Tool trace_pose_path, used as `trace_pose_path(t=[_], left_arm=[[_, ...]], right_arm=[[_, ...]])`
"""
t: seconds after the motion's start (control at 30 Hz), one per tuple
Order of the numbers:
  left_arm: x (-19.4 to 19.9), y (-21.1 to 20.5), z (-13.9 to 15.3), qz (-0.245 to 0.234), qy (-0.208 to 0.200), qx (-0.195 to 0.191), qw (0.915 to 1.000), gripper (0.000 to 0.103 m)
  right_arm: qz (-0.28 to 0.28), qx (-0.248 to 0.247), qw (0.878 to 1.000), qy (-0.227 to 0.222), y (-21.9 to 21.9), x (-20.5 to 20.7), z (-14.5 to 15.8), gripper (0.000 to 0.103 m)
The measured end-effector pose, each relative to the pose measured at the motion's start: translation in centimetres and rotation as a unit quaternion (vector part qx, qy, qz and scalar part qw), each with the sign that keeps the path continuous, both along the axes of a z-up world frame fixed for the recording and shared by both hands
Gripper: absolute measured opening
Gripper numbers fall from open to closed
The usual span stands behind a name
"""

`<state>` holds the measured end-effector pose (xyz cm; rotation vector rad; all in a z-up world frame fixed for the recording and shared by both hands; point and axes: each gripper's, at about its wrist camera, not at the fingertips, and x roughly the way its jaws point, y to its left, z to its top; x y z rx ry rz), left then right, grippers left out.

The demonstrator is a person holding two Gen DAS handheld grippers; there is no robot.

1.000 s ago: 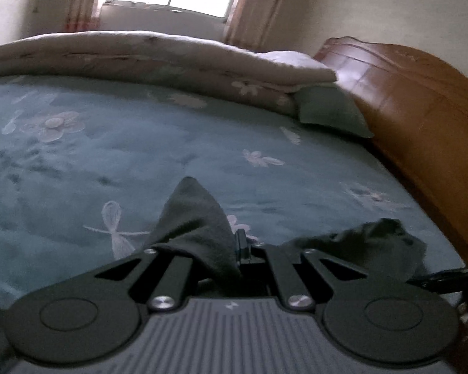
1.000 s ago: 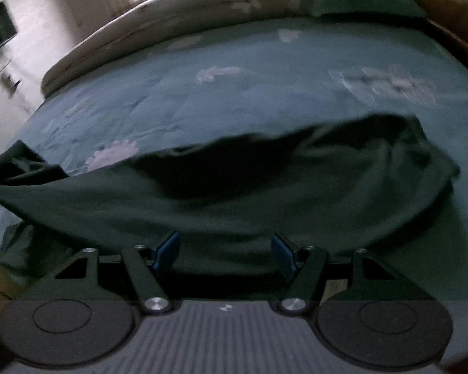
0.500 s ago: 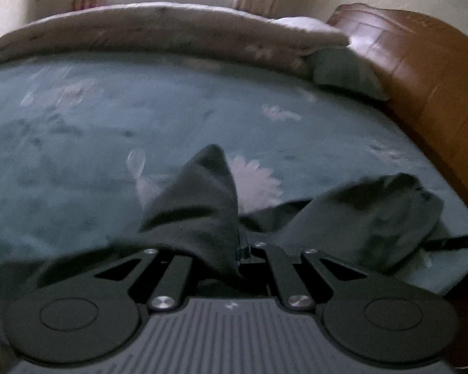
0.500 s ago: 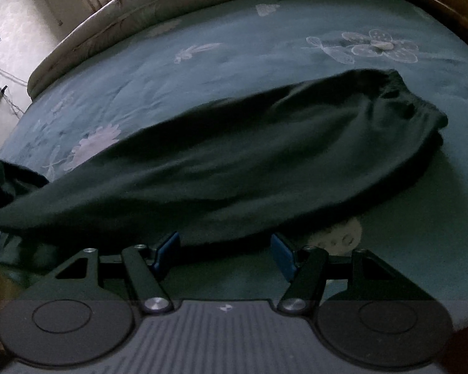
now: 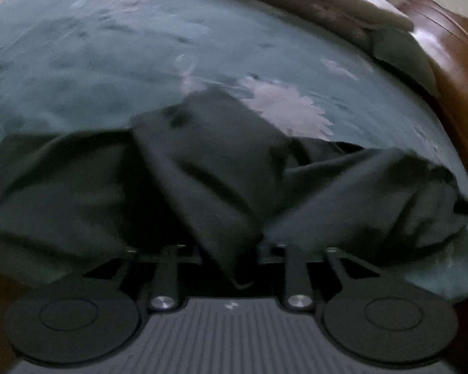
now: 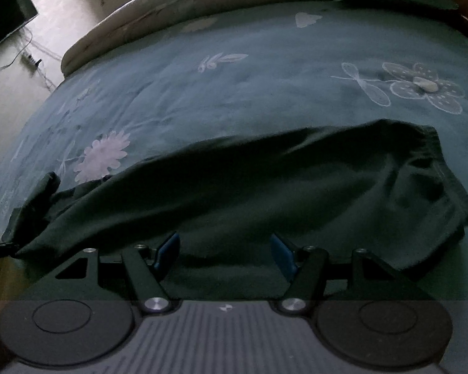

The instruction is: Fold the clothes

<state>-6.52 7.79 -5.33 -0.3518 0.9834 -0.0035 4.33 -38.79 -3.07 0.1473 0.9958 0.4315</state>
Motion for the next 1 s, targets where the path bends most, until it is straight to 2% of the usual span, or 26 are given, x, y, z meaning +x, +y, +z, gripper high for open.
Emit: trace_pose_path(t=[0.17,0.23,0.33,0.43,0.53,0.63,0.77,0.9,0.97,1.0], left_arm=[[-2.3,2.6,1.1,0.033,0.031,0.008,0.9989,0.044],[-2.9,3.1,2.7,0.036,0.023,0.043,0.9982,0.041],[-2.0,2.4,6.4,0.002,-0.039,0.104,0.9938,0.040],[1.1,0.1,8.1,-0.083,-0.099,0.094,0.9871,0.040],[5.1,-3.0,5.8,-0.180,-0.093,0.075,0.9765,0.031],[8.2,-5.3,2.1,-0.255,-0.061,0.078,0.9618,0.030],[9.8,-5.8,-1.5,-0.308,-0.035,0.098,0.9458,0.029],[9.8,-5.7,-1.8,-0.348,-0.051,0.105,0.9303,0.028],[9.8,-5.6,-1.6,-0.362,-0.049,0.098,0.9256,0.005],[9.9,-5.6,-1.5,-0.369,-0.047,0.094,0.9235,0.003]], right_arm=[[0.017,0.010,1.000,0.002,0.5,1.9,-0.8,0.070],[0.024,0.013,1.000,0.000,1.0,2.4,-1.1,0.070],[0.032,0.018,0.999,-0.003,1.7,3.0,-1.3,0.070],[0.038,0.023,0.999,-0.005,2.4,3.3,-1.3,0.070],[0.038,0.023,0.999,-0.008,3.3,3.2,-1.3,0.070],[0.033,0.021,0.999,-0.014,3.8,2.6,-0.8,0.070],[0.018,0.007,1.000,-0.023,4.5,1.1,-0.2,0.070],[-0.001,-0.009,1.000,-0.020,5.3,-0.2,0.0,0.070],[-0.011,-0.016,1.000,-0.018,6.0,-0.8,0.0,0.070],[-0.016,-0.018,1.000,-0.016,6.3,-1.0,0.0,0.070]])
